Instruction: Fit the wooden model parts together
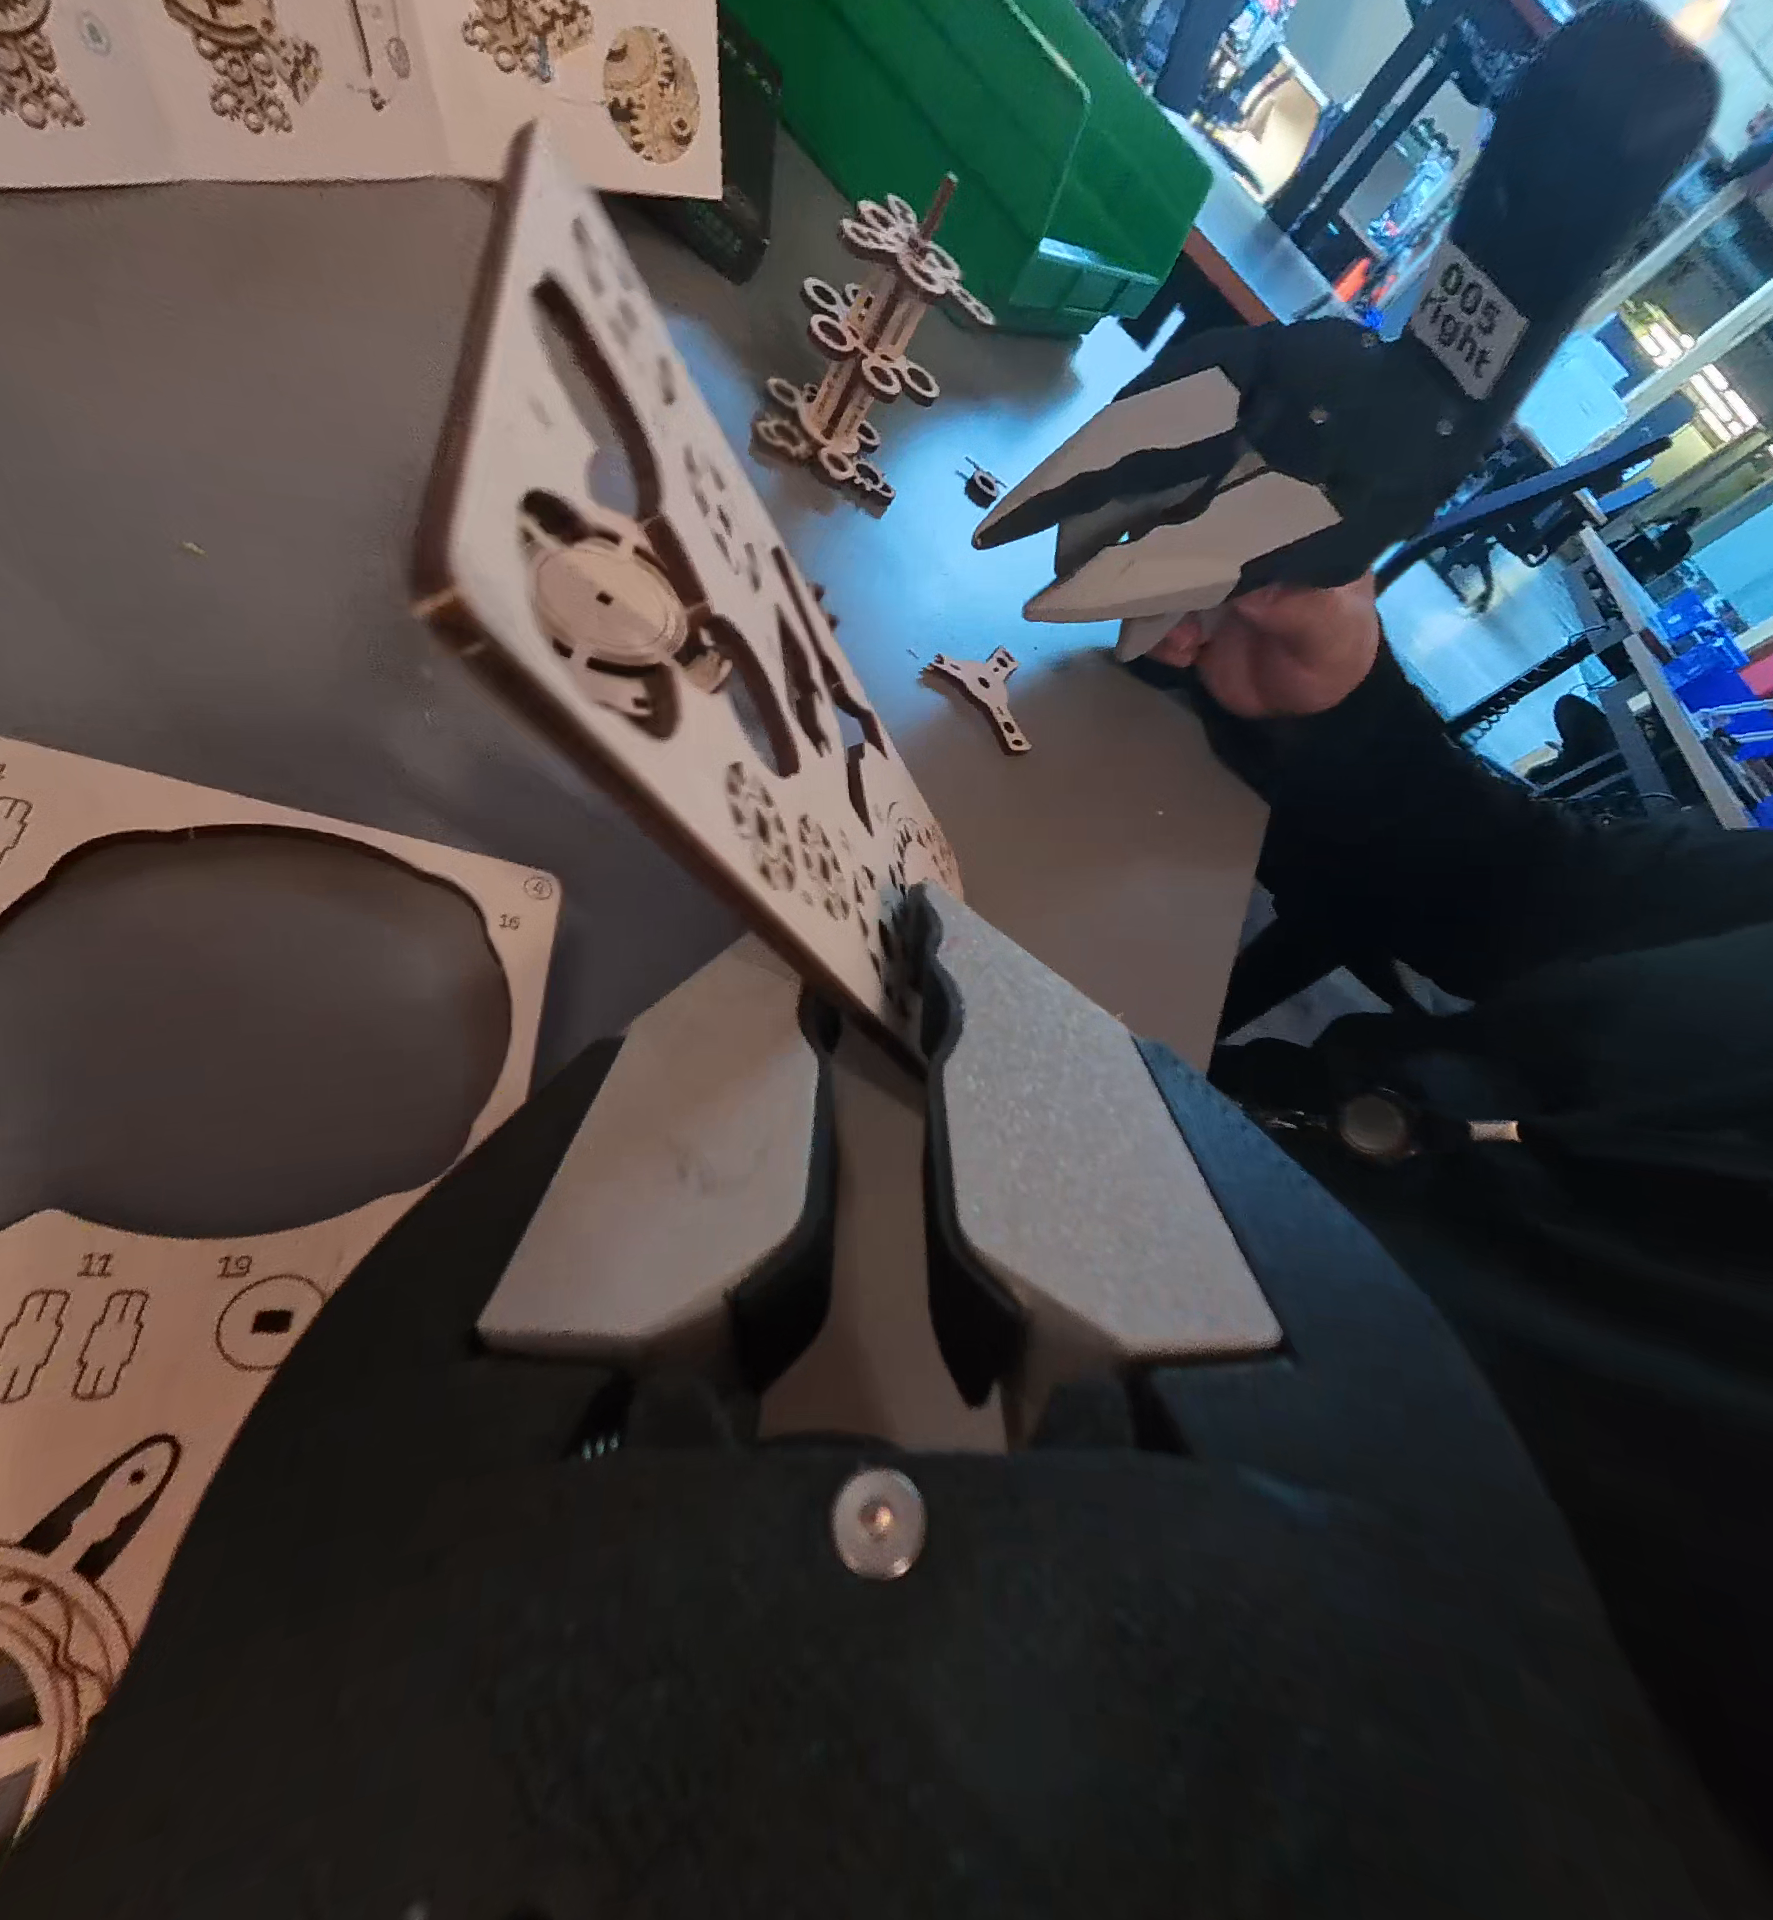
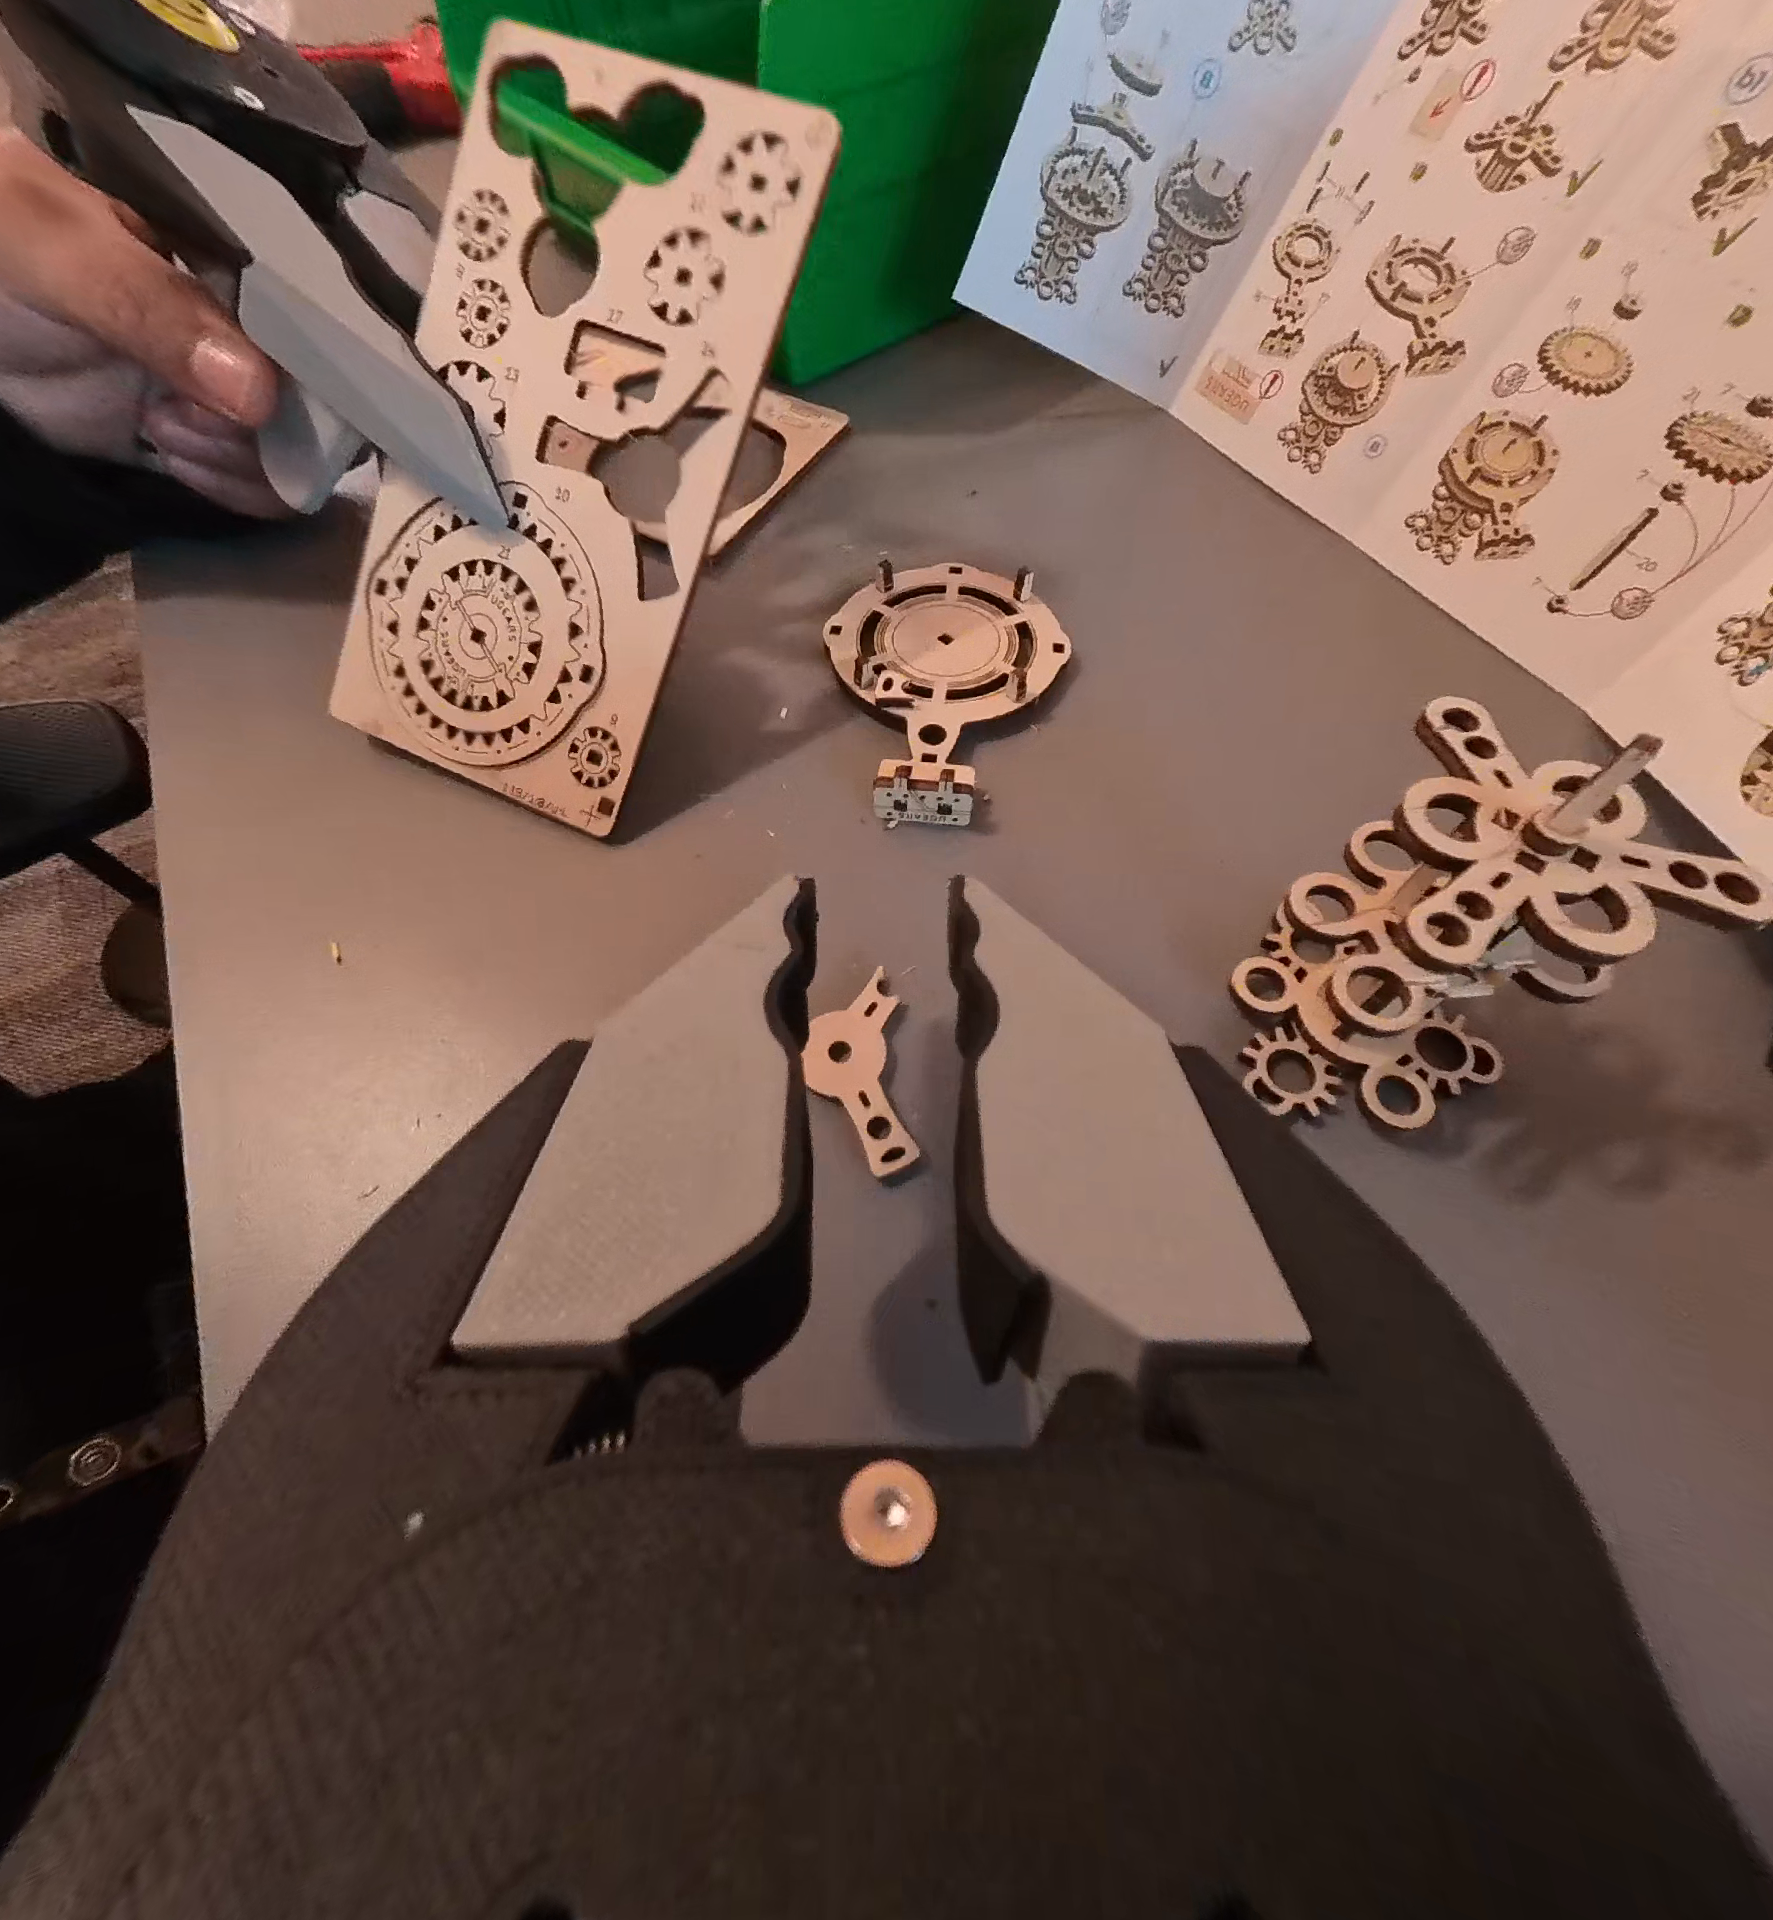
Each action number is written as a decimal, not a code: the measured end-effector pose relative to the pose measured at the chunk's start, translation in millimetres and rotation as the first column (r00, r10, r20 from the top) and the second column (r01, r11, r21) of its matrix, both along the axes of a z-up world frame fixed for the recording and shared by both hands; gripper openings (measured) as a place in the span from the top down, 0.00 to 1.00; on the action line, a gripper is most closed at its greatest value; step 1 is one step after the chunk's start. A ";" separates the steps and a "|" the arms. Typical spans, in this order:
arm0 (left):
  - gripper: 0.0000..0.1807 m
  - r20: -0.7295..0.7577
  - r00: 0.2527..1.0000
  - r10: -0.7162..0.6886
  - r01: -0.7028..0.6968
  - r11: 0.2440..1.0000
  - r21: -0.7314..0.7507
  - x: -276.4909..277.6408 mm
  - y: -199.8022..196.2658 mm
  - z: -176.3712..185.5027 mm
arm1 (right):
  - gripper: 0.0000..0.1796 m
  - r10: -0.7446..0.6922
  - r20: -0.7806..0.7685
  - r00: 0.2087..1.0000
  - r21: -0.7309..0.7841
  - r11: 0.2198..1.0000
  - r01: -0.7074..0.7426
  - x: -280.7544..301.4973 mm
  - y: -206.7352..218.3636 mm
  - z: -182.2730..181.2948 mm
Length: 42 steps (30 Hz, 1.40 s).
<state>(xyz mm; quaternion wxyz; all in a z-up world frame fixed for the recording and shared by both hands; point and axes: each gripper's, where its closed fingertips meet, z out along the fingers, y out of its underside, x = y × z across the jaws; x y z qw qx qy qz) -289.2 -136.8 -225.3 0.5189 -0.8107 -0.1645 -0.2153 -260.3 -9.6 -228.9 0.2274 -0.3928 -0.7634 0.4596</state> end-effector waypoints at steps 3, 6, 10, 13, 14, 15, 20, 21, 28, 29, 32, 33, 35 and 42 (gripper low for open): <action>0.98 -0.035 0.999 -0.037 0.039 0.998 0.047 8.2 -0.5 7.7 | 0.89 0.001 -0.010 1.000 -0.009 1.000 -0.001 1.4 0.4 2.0; 0.99 -0.025 0.997 -0.074 0.075 0.995 0.067 16.6 -3.0 10.5 | 0.89 -0.001 -0.015 1.000 -0.017 1.000 0.001 3.1 1.1 3.2; 0.98 -0.005 0.998 -0.069 0.069 0.996 0.049 17.1 -6.7 7.6 | 0.89 -0.005 -0.024 1.000 -0.020 1.000 0.005 4.3 1.8 4.5; 0.98 0.004 0.997 -0.071 0.071 0.997 0.032 18.0 -11.3 5.0 | 0.89 -0.007 -0.020 1.000 -0.013 1.000 0.006 4.1 1.8 3.4; 0.98 0.007 0.997 -0.078 0.078 0.996 0.033 19.3 -13.2 5.0 | 0.89 -0.007 -0.019 1.000 -0.008 1.000 0.007 4.0 1.7 2.7; 0.98 0.009 0.996 -0.086 0.085 0.996 0.034 20.9 -15.4 5.2 | 0.89 -0.009 -0.019 1.000 -0.002 1.000 0.008 3.9 1.6 2.2; 1.00 -0.006 0.987 -0.159 0.158 0.979 0.128 33.9 -30.1 19.6 | 0.89 -0.012 -0.020 1.000 0.029 1.000 0.012 3.6 1.0 -0.5; 1.00 -0.029 0.974 -0.225 0.226 0.951 0.211 45.9 -36.1 33.4 | 0.89 -0.012 -0.020 1.000 0.033 0.999 0.013 3.6 0.8 -0.8; 1.00 -0.427 0.840 -0.335 0.535 0.641 0.550 99.1 -104.0 100.8 | 0.89 -0.005 -0.017 1.000 0.061 0.998 0.006 4.2 -0.8 -3.8; 1.00 -0.416 0.864 -0.284 0.485 0.695 0.531 88.1 -99.2 97.4 | 0.89 -0.005 -0.015 1.000 0.067 0.998 0.006 4.3 -1.1 -4.4; 1.00 -0.249 0.963 -0.101 0.204 0.879 0.431 35.3 -80.2 77.7 | 0.89 -0.004 -0.012 1.000 0.087 0.996 0.005 4.3 -1.7 -6.6; 1.00 -0.167 0.985 -0.038 0.100 0.921 0.377 17.1 -76.3 66.9 | 0.89 -0.005 -0.012 1.000 0.092 0.996 0.006 4.2 -1.8 -7.2; 1.00 -0.025 0.998 0.057 -0.048 0.964 0.262 -7.3 -73.8 43.0 | 0.89 -0.005 -0.014 1.000 0.099 0.995 0.007 4.2 -1.8 -7.5; 0.99 0.040 0.995 0.090 -0.094 0.989 0.112 -13.1 -62.6 16.1 | 0.89 -0.004 -0.023 1.000 0.096 0.995 0.006 4.7 -2.0 -6.4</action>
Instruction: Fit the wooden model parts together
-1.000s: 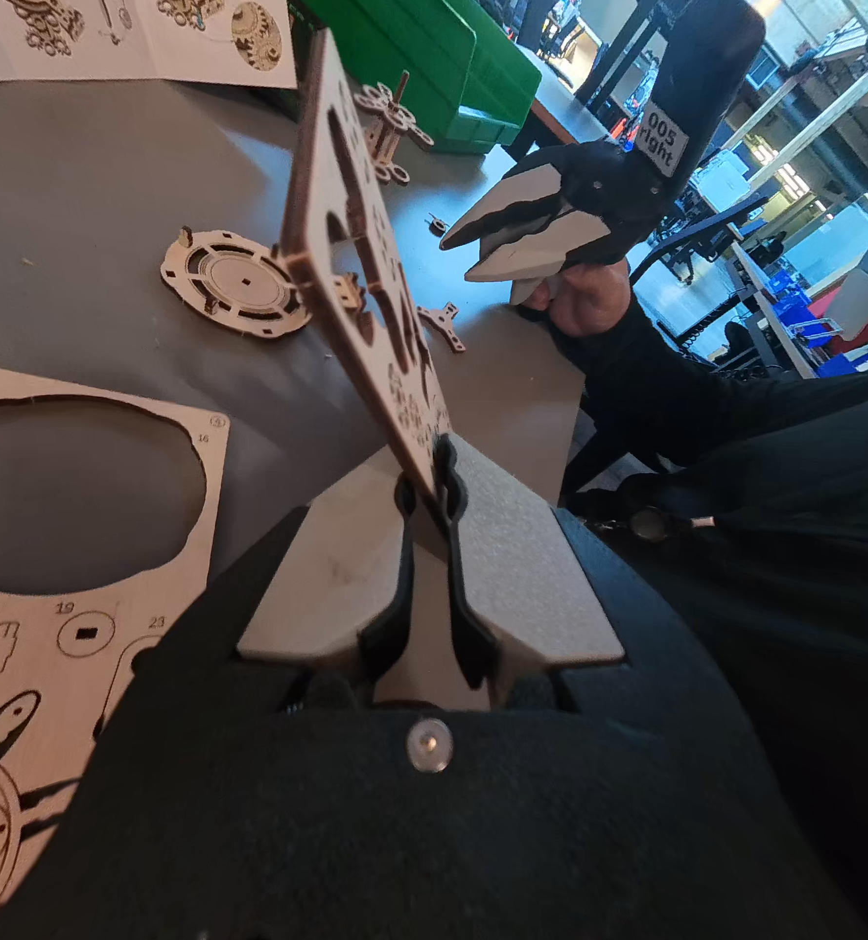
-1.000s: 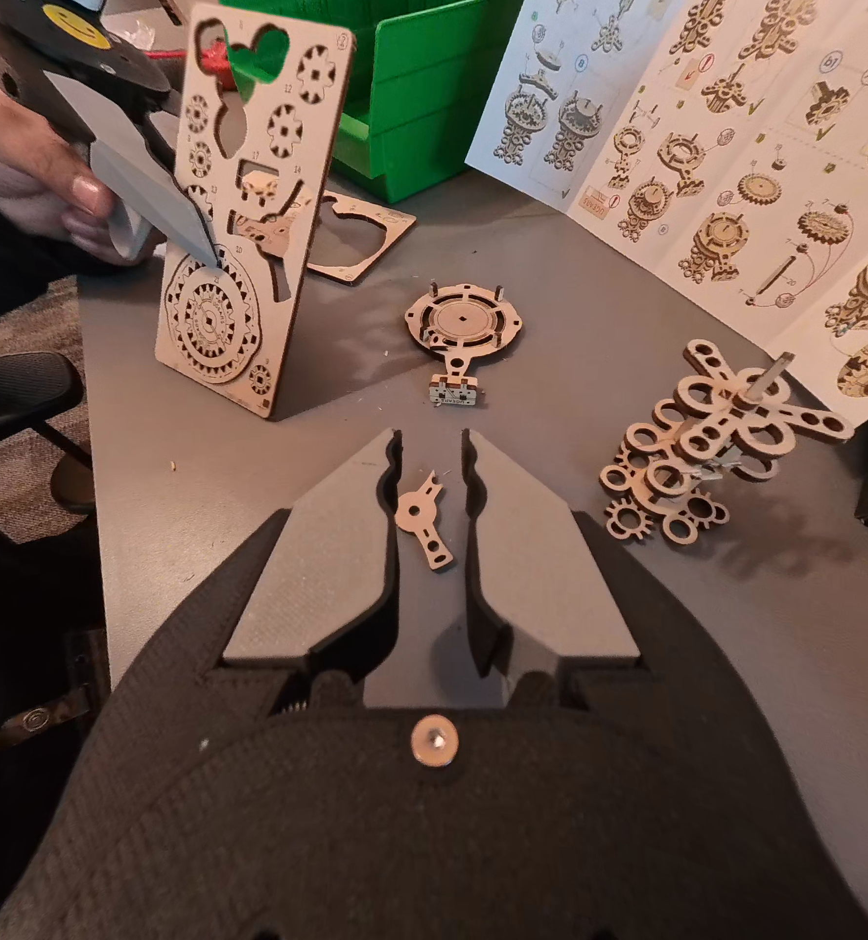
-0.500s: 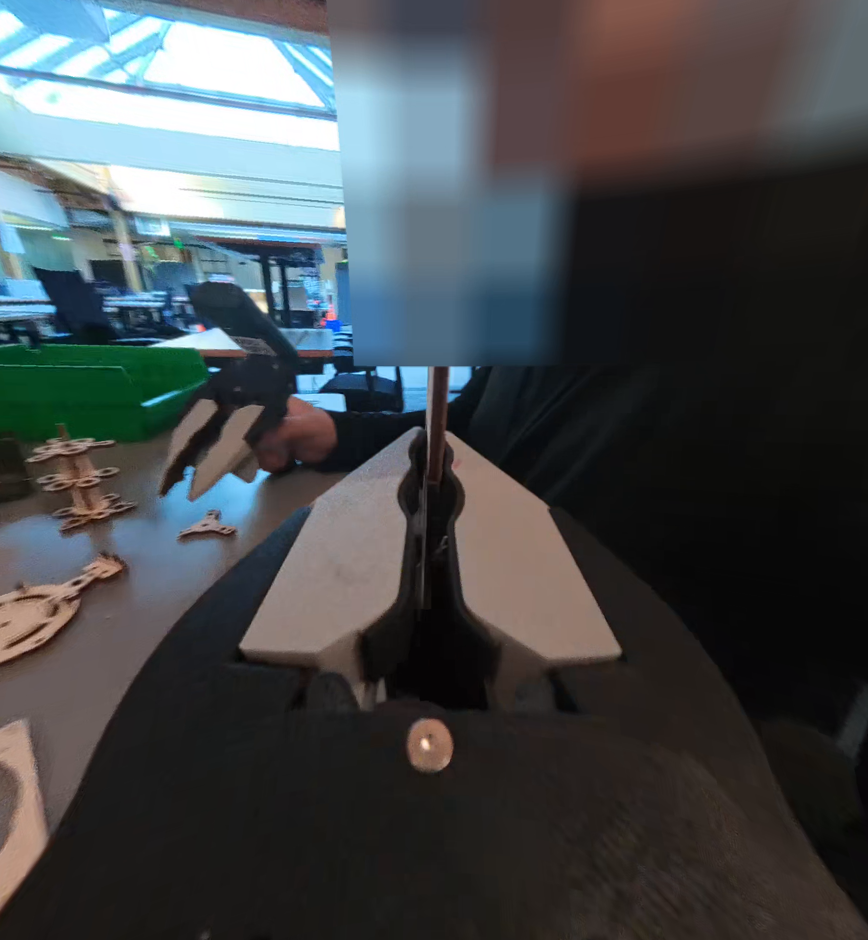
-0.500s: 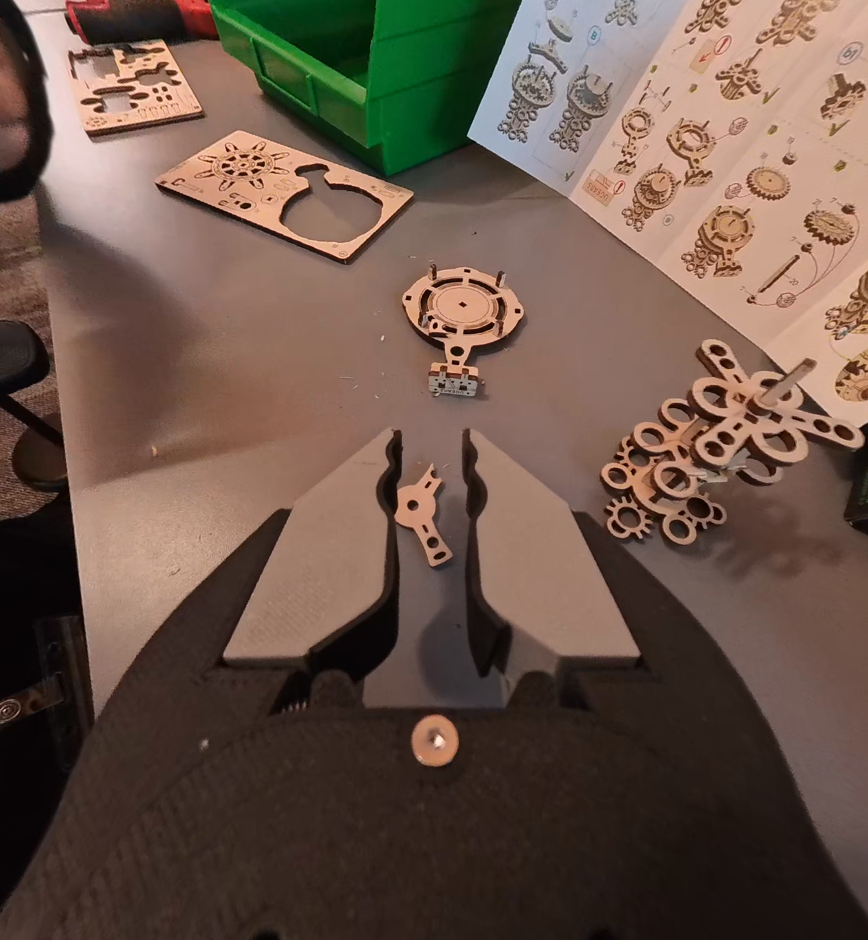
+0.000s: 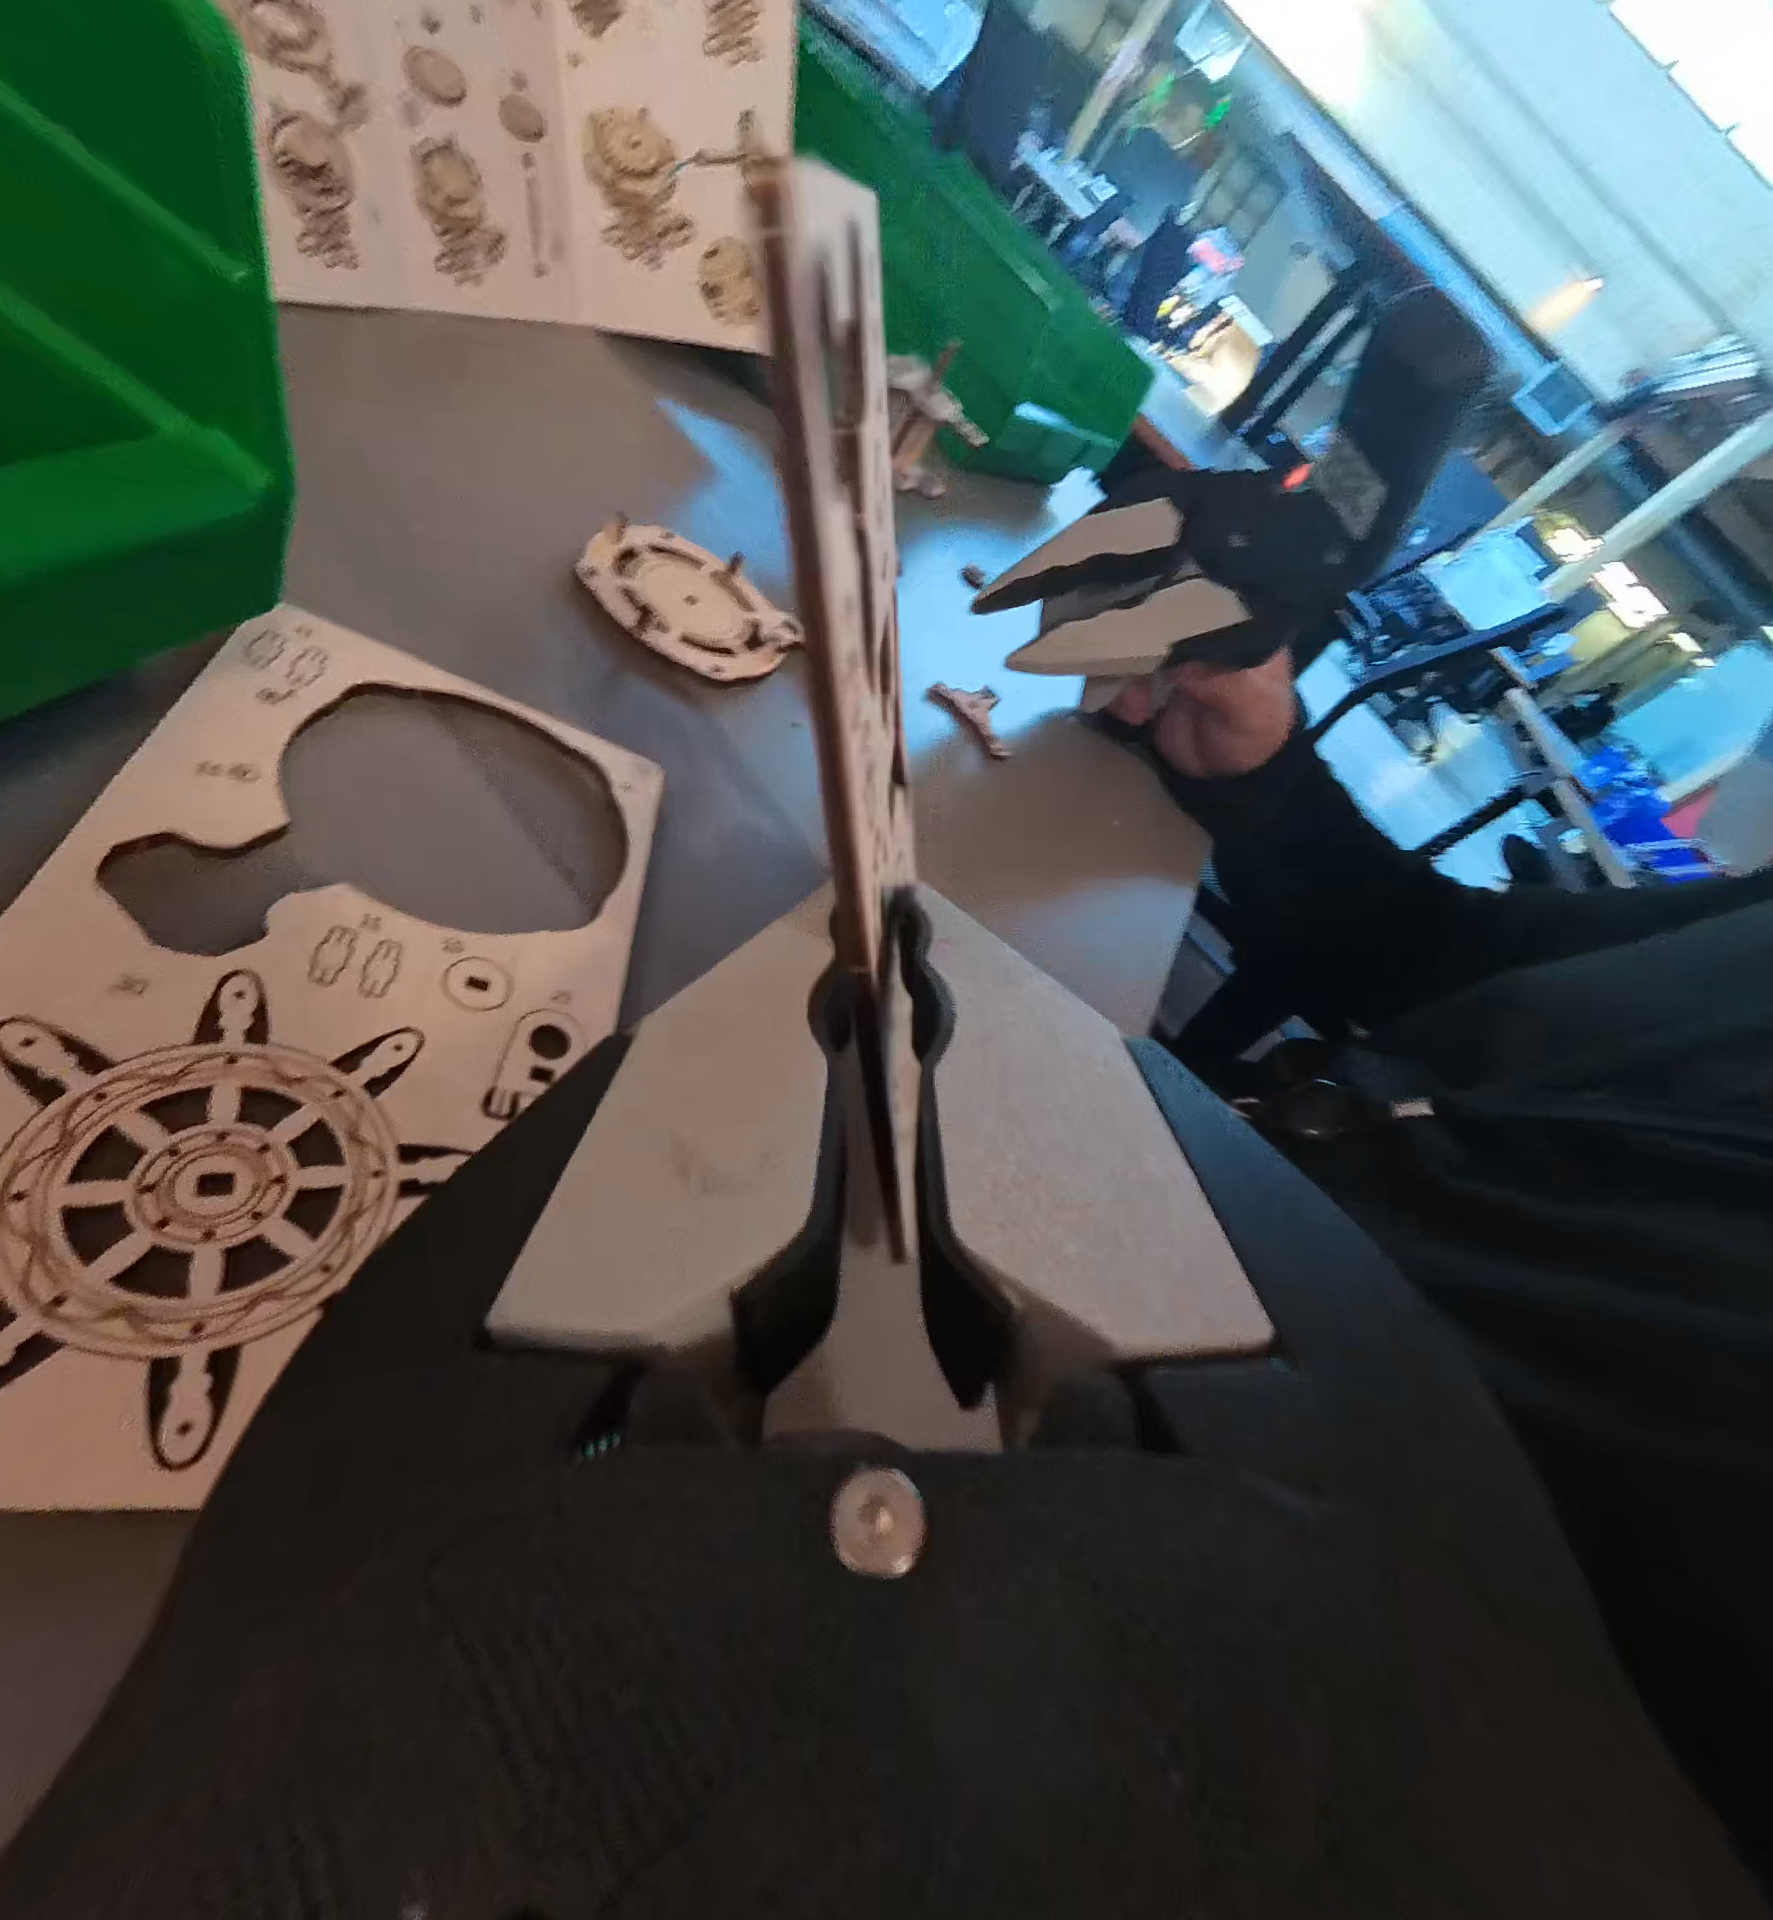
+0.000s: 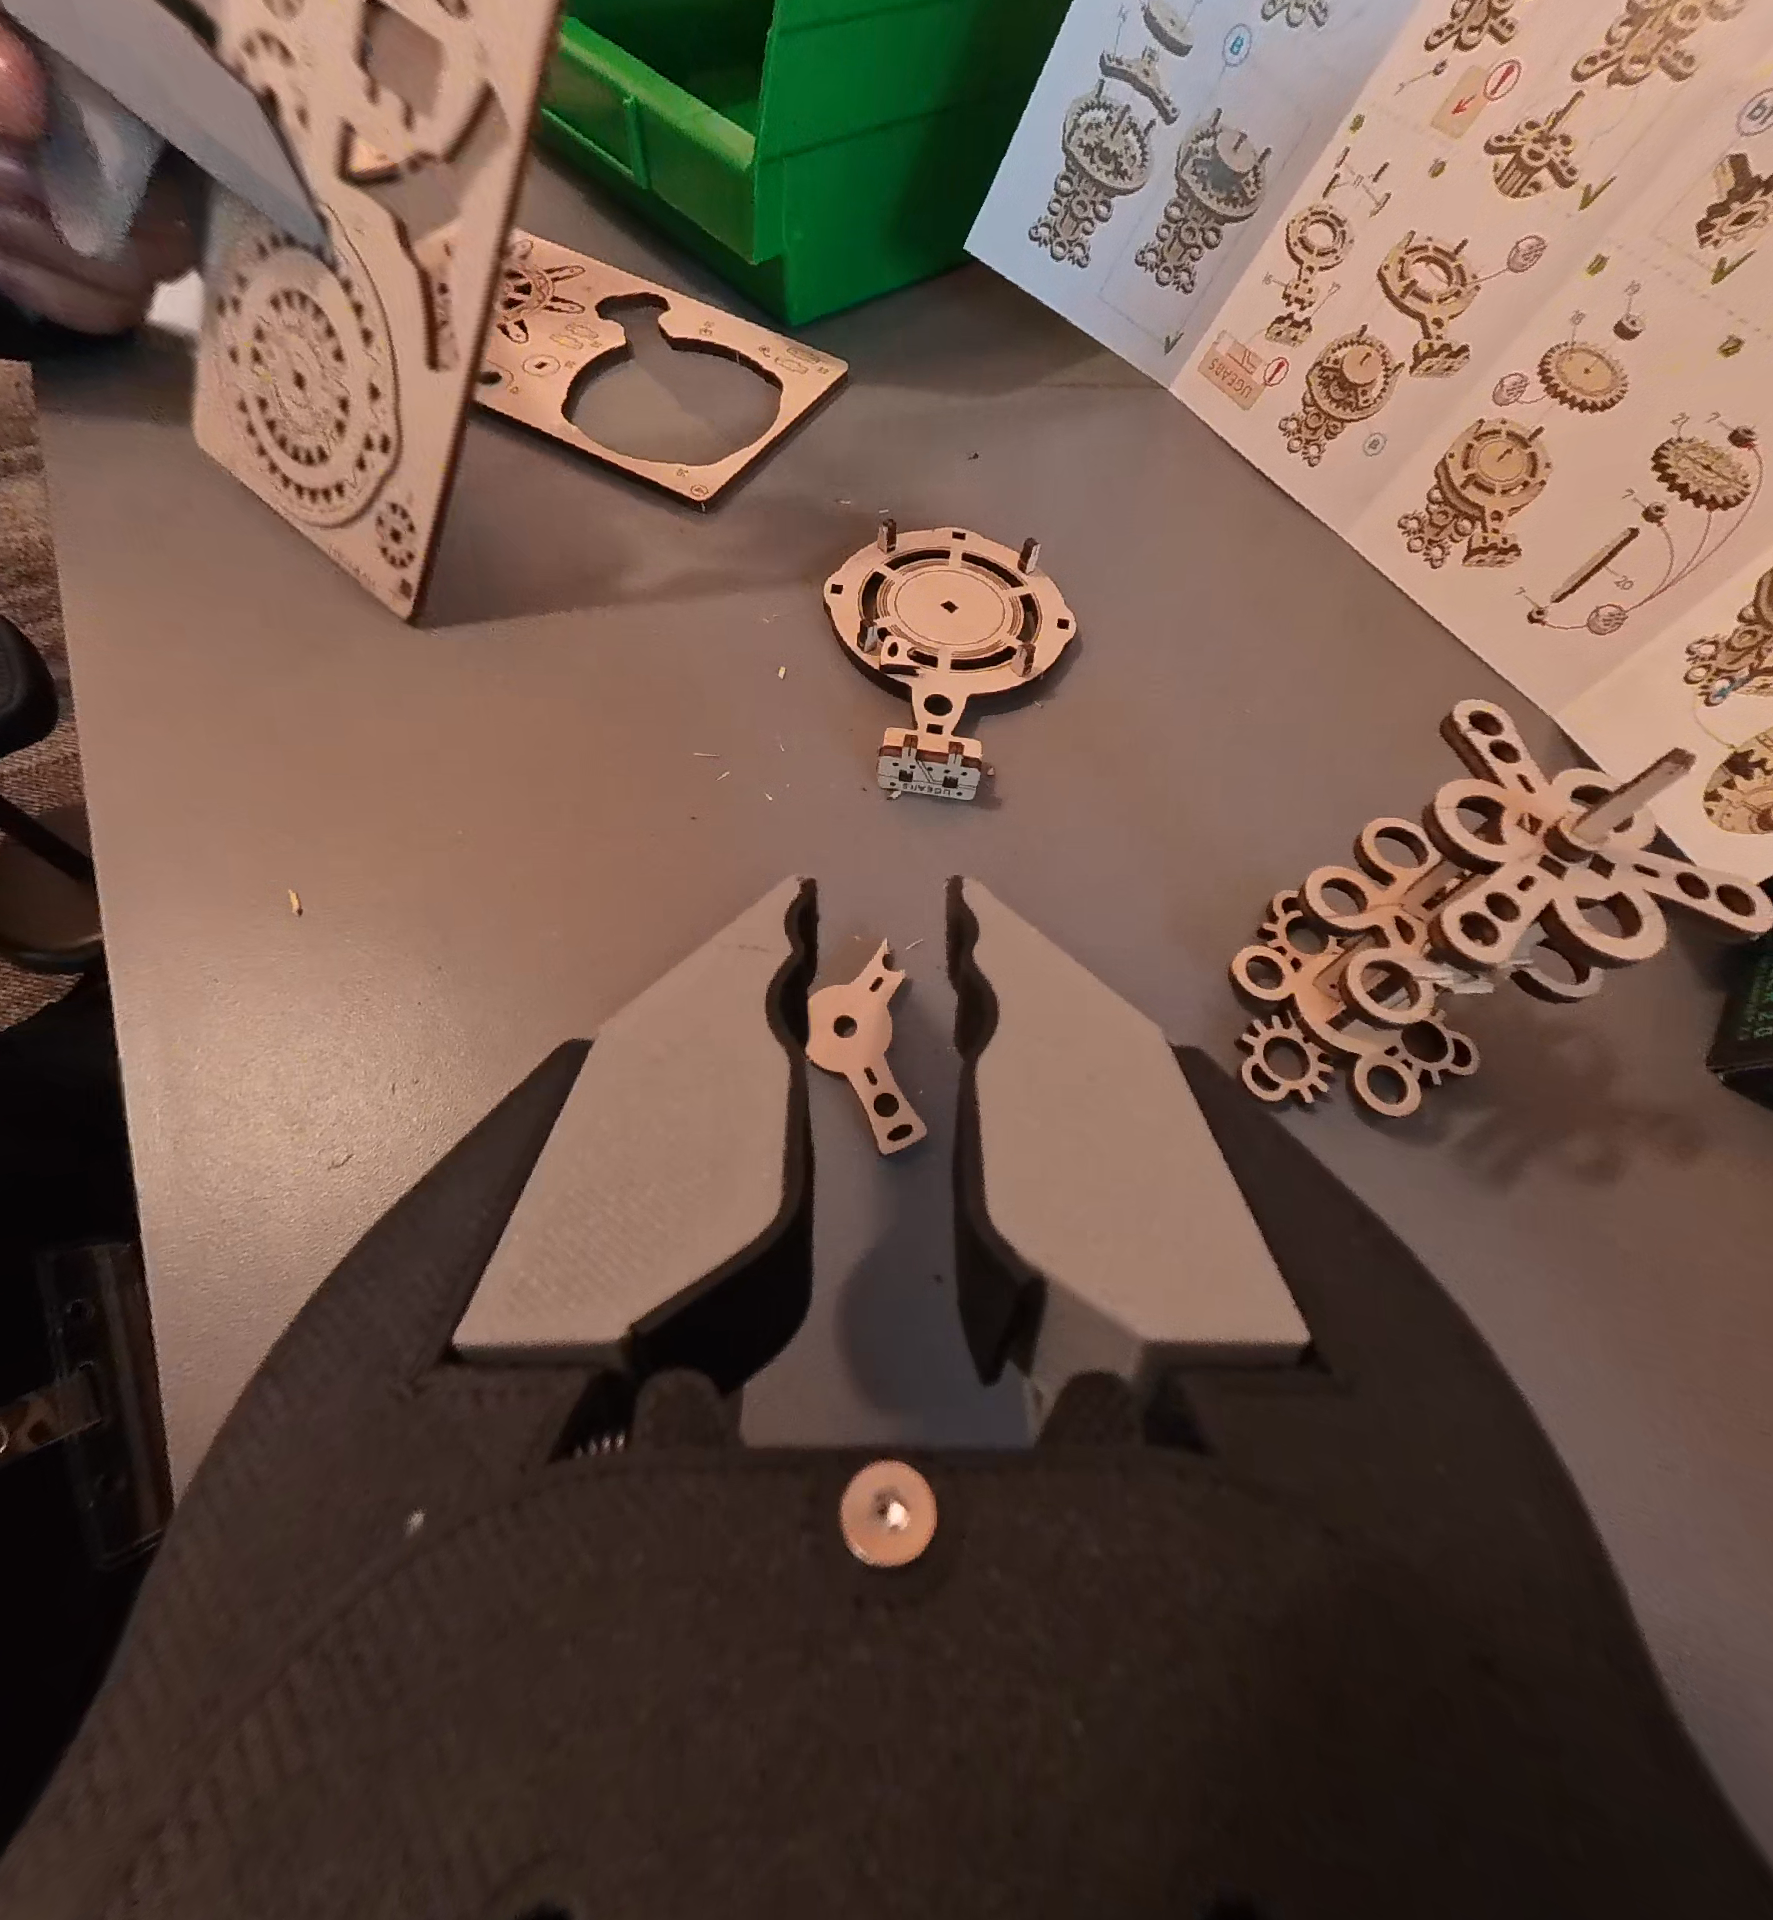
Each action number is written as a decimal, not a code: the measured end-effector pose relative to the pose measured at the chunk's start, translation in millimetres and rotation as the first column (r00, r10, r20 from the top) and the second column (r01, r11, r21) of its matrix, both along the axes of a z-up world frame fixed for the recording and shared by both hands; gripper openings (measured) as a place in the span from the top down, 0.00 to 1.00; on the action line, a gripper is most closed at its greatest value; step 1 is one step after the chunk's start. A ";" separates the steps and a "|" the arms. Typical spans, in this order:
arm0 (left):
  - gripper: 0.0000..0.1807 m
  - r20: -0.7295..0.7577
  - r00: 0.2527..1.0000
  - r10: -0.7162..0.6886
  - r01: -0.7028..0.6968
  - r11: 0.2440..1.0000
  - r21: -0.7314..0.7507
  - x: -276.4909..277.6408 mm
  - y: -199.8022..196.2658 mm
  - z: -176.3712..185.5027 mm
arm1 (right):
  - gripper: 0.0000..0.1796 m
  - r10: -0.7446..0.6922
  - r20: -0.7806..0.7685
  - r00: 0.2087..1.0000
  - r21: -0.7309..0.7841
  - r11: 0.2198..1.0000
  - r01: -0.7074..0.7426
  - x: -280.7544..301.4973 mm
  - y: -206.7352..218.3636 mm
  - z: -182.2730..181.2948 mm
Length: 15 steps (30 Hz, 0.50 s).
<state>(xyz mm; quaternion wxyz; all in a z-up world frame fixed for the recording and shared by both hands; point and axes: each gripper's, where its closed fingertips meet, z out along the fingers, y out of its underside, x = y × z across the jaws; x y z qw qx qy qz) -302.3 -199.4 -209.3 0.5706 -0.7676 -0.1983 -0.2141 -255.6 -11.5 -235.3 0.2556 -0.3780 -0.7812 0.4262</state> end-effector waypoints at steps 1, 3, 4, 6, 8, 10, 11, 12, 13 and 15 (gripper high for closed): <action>0.98 0.003 1.000 0.014 -0.014 1.000 -0.025 -2.9 0.8 -3.7 | 0.88 0.003 -0.002 1.000 0.002 1.000 -0.003 0.3 -0.3 0.1; 0.94 0.002 0.999 0.044 -0.044 0.997 -0.059 -9.0 1.5 -8.6 | 0.87 0.015 -0.007 1.000 0.006 1.000 -0.015 1.4 -2.1 0.4; 0.94 -0.001 0.998 0.060 -0.060 0.995 -0.080 -12.0 1.4 -11.7 | 0.87 0.024 -0.009 1.000 0.008 1.000 -0.024 1.9 -3.3 0.4; 0.93 0.000 0.998 0.063 -0.063 0.993 -0.101 -13.0 3.0 -15.2 | 0.85 0.057 -0.019 0.998 0.006 0.998 -0.056 2.0 -8.5 2.2; 0.92 0.012 0.999 0.044 -0.042 0.990 -0.131 -10.7 5.2 -20.3 | 0.85 0.084 -0.031 0.996 -0.004 0.996 -0.084 -0.5 -14.8 6.4; 0.91 0.029 0.999 0.027 -0.022 0.988 -0.156 -8.6 6.7 -24.7 | 0.83 0.118 -0.021 0.993 -0.013 0.993 -0.119 -3.8 -23.1 11.4; 0.91 0.036 0.999 0.018 -0.012 0.987 -0.158 -7.5 7.4 -25.3 | 0.81 0.136 -0.019 0.991 -0.009 0.991 -0.136 -7.0 -27.0 14.8; 0.91 0.042 0.999 0.012 -0.006 0.988 -0.151 -6.9 8.3 -24.5 | 0.80 0.148 -0.016 0.989 0.008 0.989 -0.147 -12.0 -29.8 17.7; 0.91 0.051 0.999 0.011 -0.004 0.990 -0.138 -6.9 9.4 -23.0 | 0.79 0.159 -0.008 0.987 0.031 0.987 -0.159 -18.3 -32.0 19.2; 0.91 0.086 0.996 0.010 -0.001 0.995 -0.104 -6.7 11.7 -19.6 | 0.77 0.203 0.031 0.979 0.079 0.976 -0.205 -30.5 -38.9 16.5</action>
